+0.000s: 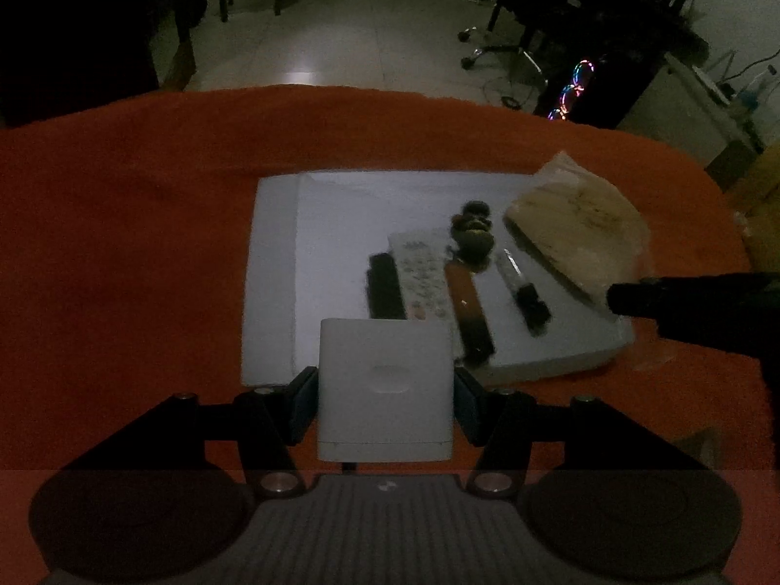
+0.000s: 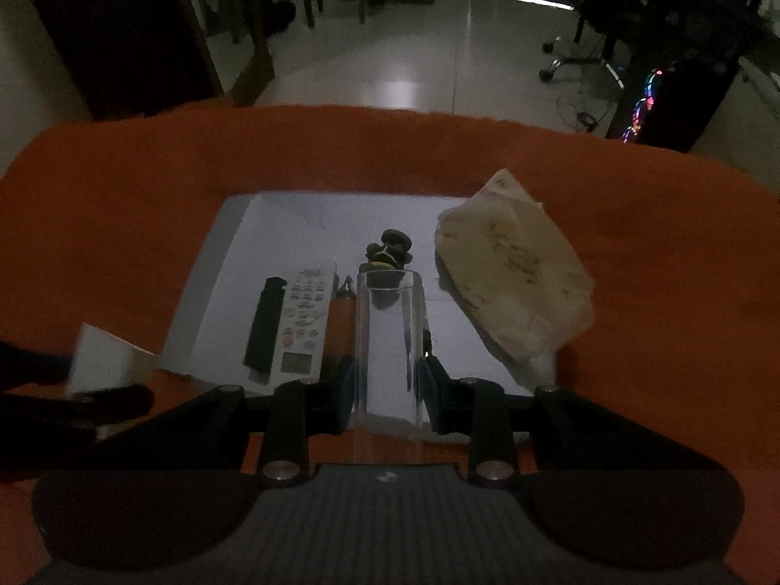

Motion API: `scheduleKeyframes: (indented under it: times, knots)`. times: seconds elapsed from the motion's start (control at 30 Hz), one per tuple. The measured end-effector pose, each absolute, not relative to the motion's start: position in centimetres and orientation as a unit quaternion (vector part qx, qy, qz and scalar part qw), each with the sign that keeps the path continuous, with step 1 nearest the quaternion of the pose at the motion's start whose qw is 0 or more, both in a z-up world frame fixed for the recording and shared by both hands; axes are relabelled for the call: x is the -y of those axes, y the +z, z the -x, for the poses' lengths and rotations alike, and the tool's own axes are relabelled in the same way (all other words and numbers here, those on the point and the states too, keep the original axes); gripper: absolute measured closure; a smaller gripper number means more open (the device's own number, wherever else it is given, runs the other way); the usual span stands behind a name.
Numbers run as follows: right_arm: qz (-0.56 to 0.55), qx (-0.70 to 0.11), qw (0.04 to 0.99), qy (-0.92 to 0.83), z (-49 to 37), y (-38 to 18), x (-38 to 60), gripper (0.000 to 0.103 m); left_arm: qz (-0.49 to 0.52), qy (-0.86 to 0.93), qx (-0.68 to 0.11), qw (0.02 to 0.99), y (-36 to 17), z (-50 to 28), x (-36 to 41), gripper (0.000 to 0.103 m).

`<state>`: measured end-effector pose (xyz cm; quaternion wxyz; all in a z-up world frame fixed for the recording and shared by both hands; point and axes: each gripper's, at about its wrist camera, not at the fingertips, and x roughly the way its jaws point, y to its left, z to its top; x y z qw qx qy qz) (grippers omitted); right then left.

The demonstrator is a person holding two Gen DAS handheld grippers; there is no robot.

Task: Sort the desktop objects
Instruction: 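Lift the white charger block with the left tool while the right tool lifts the clear tube, then lower the white charger block into the white box and open the left tool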

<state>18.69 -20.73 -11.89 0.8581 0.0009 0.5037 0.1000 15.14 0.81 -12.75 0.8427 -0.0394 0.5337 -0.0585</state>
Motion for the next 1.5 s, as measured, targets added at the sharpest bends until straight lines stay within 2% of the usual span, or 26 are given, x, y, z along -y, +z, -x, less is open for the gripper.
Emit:
scheduleKeyframes:
  times: [0.27, 0.6, 1.0, 1.5]
  knots:
    - [-0.009, -0.479, 0.872, 0.103, -12.1, -8.8, 22.1, 0.071, 0.031, -0.087, -0.52, 0.849, -12.1, -11.3, 2.1, 0.051]
    - [-0.028, -0.495, 0.86, 0.125, -6.3, -9.0, 22.6, 0.071, 0.017, -0.111, -0.519, 0.847, -11.8, -7.4, 4.5, 0.051]
    - [-0.041, -0.532, 0.837, 0.126, -4.3, -12.8, 21.8, 0.071, -0.006, -0.11, -0.536, 0.837, -14.4, -4.3, 6.1, 0.051]
    - [-0.046, -0.591, 0.801, 0.086, -5.7, -19.9, 22.9, 0.071, -0.003, -0.08, -0.557, 0.827, -19.3, -4.6, 6.4, 0.051]
